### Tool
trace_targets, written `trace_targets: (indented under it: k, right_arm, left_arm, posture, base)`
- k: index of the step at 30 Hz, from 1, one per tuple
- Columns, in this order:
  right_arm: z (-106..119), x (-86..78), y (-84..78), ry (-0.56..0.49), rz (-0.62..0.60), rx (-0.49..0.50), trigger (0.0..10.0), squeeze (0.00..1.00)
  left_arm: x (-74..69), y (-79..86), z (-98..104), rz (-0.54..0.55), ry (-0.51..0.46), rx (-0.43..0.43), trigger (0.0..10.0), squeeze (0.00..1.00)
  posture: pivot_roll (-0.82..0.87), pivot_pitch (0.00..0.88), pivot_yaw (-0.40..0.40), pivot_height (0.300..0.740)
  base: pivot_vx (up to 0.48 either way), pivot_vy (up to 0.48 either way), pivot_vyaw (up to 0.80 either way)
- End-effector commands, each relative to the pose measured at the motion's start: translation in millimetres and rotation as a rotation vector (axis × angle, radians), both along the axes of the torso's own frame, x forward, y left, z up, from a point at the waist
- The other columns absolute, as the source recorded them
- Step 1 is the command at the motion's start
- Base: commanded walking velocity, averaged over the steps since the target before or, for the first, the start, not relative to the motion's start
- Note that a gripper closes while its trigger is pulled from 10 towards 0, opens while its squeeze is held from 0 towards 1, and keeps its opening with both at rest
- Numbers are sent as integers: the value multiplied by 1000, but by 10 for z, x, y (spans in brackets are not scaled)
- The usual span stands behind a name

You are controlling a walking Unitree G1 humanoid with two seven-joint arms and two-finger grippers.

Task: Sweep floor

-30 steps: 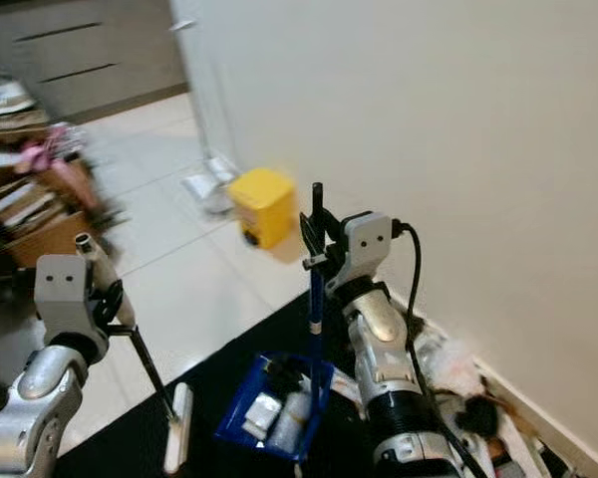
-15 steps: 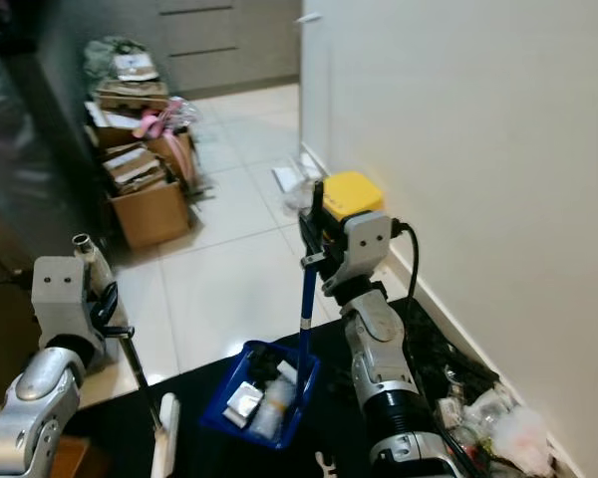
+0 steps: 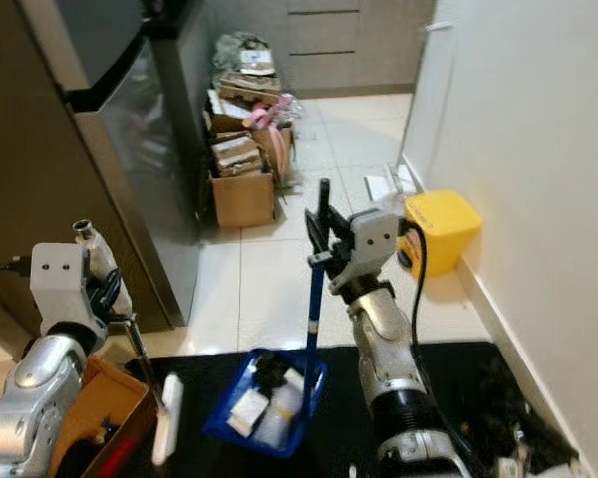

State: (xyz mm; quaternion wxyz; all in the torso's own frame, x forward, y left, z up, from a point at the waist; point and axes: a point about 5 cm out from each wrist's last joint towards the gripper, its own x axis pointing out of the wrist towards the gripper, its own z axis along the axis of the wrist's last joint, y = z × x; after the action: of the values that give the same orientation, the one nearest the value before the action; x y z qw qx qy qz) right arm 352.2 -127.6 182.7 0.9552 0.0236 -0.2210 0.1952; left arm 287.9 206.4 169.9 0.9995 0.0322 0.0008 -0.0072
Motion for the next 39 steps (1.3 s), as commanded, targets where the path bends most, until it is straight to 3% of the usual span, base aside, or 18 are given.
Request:
trace_targets:
  k: [1, 8, 15, 25, 31, 39]
  right_arm:
    - [38, -15, -11, -31, -7, -2, 10000, 0]
    - [10, -19, 16, -23, 0, -3, 10000, 0]
    - [9, -11, 27, -20, 7, -6, 10000, 0]
    - [-1, -22, 29, -18, 11, -12, 10000, 0]
    - [1, -16, 35, -18, 18, -19, 10000, 0]
    - [-9, -17, 49, -14, 23, -18, 10000, 0]
  left_arm:
    - [-22, -123, 187, -70, -73, 30, 10000, 0]
    - [-6, -183, 386, -73, -149, 80, 10000, 0]
    - [10, -234, 574, -78, -197, 70, 10000, 0]
    - [-21, -269, 614, -64, -213, 82, 10000, 0]
    - [-45, -308, 771, -25, -278, 97, 10000, 0]
    - [-92, -373, 703, -30, -257, 76, 10000, 0]
  posture:
    - [136, 89, 26, 740]
    - [139, 91, 23, 740]
    - [137, 92, 21, 740]
    - [131, 93, 19, 740]
    - [131, 92, 14, 740]
    - [132, 94, 11, 740]
  base:
    - [0, 0, 756]
    - [0, 0, 756]
    - [0, 0, 756]
    - [0, 0, 756]
    - [0, 0, 757]
    - [0, 0, 756]
